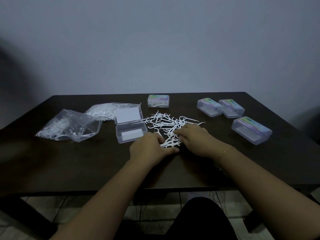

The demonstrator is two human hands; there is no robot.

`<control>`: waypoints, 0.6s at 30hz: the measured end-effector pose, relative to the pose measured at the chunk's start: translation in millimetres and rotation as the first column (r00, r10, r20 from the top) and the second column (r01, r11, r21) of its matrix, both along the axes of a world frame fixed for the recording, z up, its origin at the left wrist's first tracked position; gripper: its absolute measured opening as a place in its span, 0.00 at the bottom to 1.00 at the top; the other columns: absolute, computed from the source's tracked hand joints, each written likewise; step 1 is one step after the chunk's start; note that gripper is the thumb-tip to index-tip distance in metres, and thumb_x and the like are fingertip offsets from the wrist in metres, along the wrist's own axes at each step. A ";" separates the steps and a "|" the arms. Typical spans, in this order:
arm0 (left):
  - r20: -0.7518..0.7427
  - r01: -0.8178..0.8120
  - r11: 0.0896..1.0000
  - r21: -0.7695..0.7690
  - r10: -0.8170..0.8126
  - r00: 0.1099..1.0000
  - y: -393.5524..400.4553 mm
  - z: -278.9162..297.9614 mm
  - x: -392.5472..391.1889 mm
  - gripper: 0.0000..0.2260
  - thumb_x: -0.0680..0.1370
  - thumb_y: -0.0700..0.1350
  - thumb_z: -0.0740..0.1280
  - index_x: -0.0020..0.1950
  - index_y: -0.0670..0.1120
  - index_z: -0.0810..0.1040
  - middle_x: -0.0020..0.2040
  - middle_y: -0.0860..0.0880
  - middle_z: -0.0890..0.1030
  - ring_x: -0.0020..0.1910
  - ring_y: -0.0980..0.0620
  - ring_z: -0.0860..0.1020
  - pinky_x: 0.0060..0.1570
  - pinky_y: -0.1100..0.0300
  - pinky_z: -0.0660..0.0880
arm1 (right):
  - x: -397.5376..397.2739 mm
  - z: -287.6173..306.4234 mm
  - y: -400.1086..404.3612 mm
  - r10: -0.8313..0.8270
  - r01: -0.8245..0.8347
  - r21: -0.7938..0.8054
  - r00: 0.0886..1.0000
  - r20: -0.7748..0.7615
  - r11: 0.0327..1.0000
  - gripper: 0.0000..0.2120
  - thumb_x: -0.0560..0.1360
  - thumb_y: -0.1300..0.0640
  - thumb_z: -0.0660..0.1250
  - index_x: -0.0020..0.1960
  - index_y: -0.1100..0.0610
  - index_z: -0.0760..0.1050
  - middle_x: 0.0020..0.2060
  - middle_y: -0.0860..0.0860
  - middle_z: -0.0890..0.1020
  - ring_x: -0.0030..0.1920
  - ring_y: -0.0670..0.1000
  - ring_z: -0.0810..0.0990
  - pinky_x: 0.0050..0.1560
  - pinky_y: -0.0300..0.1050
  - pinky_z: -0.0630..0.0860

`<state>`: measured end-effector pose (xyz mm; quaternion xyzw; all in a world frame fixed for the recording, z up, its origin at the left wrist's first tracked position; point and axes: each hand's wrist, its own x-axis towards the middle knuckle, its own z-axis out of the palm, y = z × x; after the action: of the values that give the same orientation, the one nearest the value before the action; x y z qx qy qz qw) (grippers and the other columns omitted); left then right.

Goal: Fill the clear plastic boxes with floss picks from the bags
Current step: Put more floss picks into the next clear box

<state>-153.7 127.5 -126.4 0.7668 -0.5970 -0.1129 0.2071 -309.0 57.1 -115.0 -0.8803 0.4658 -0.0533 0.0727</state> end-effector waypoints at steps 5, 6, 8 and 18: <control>-0.051 0.035 0.999 0.034 -0.033 0.998 -5.5 3.6 7.2 0.10 0.72 0.62 0.69 0.46 0.58 0.81 0.48 0.59 0.80 0.51 0.55 0.77 0.44 0.59 0.72 | -7.8 0.5 -10.3 -0.024 0.027 0.036 0.996 -0.083 0.999 0.26 0.78 0.61 0.55 0.73 0.44 0.61 0.73 0.45 0.62 0.72 0.51 0.58 0.66 0.54 0.60; -0.055 0.049 0.998 0.042 -0.047 0.997 -6.3 4.3 8.9 0.08 0.73 0.60 0.69 0.46 0.58 0.81 0.48 0.58 0.81 0.50 0.55 0.77 0.44 0.58 0.73 | -7.2 1.6 -11.4 -0.016 0.021 0.041 0.994 -0.109 0.999 0.26 0.79 0.61 0.56 0.74 0.44 0.59 0.74 0.45 0.60 0.73 0.52 0.57 0.67 0.55 0.59; -0.061 0.076 0.996 0.047 -0.073 0.995 -7.7 5.8 11.1 0.06 0.75 0.57 0.68 0.47 0.58 0.82 0.49 0.57 0.82 0.50 0.55 0.77 0.47 0.57 0.75 | -3.9 4.1 -12.2 0.002 0.001 0.023 0.987 -0.161 1.000 0.26 0.79 0.60 0.57 0.74 0.44 0.58 0.74 0.46 0.60 0.73 0.53 0.58 0.68 0.57 0.59; -0.089 0.127 0.987 0.100 -0.119 0.989 -14.6 9.7 15.5 0.06 0.75 0.50 0.69 0.39 0.53 0.83 0.42 0.55 0.83 0.45 0.55 0.80 0.50 0.54 0.78 | 13.3 16.1 -12.9 0.020 -0.034 -0.047 0.965 -0.260 0.998 0.14 0.80 0.50 0.59 0.63 0.48 0.74 0.62 0.52 0.74 0.65 0.55 0.67 0.61 0.53 0.66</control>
<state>-138.2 112.9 -116.7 0.7330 -0.6273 -0.1886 0.1834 -295.7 44.2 -99.0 -0.8875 0.4579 0.0514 -0.0106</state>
